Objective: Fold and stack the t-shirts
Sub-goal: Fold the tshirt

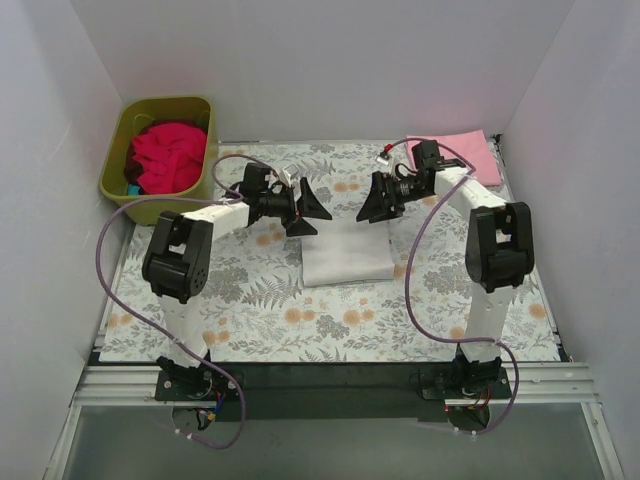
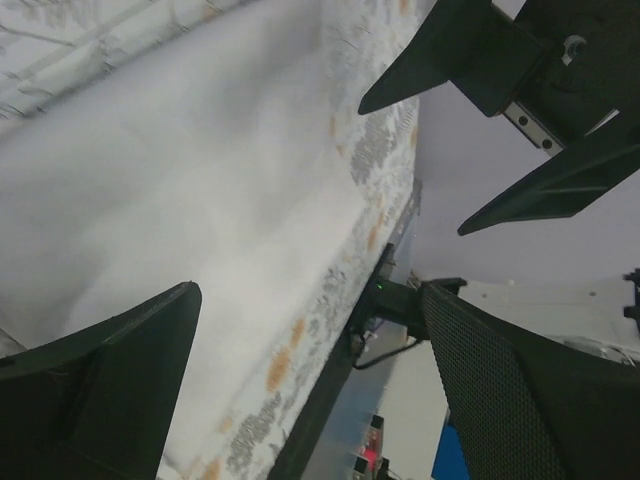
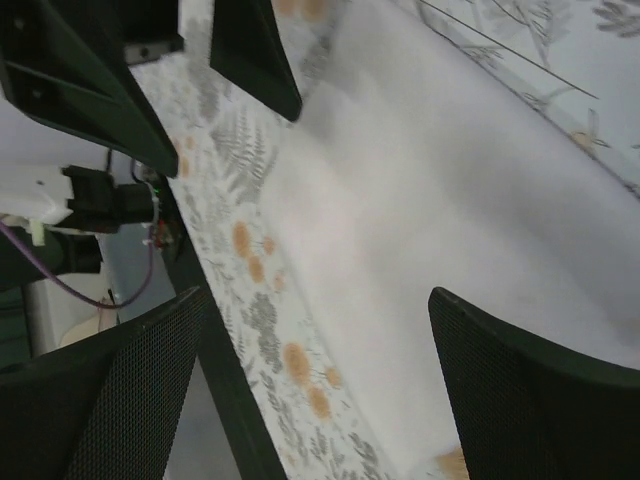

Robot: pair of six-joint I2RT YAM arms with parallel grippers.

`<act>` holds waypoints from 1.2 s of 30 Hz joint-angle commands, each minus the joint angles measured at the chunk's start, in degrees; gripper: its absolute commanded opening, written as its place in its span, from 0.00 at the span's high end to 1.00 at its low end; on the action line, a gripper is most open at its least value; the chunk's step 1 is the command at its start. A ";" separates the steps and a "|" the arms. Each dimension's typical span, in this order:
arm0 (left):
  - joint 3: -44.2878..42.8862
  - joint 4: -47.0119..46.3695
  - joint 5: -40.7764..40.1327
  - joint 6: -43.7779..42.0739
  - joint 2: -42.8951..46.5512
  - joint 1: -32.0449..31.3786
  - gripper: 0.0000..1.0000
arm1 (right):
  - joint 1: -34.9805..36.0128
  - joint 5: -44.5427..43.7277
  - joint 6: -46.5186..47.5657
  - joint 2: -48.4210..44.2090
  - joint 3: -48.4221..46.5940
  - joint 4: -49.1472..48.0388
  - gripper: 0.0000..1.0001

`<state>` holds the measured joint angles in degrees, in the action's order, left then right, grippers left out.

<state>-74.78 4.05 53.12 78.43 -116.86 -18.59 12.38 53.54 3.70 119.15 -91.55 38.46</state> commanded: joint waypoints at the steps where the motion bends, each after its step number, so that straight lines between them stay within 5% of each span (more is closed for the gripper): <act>1: 4.81 -5.62 4.18 7.58 12.42 -1.18 0.06 | 0.10 9.90 -7.38 -10.06 6.08 -5.04 0.02; 9: 17.47 -22.42 1.73 21.14 13.68 -4.79 0.05 | 0.98 14.05 -23.30 -11.66 20.43 -16.13 0.02; 20: 21.96 -20.94 -1.36 17.64 3.39 -4.09 0.04 | -1.66 7.54 -14.69 -2.70 25.19 -16.13 0.02; 29: 22.93 -18.65 3.74 15.08 20.24 -6.98 0.03 | -1.13 12.72 -17.85 -20.44 27.29 -16.13 0.02; 36: 26.27 -24.26 0.93 19.21 18.70 -11.56 0.03 | 2.38 13.52 -28.13 -22.74 35.73 -26.06 0.02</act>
<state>-50.89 -18.52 54.92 95.81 -95.72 -29.85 13.17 66.39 -19.64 94.00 -59.27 16.56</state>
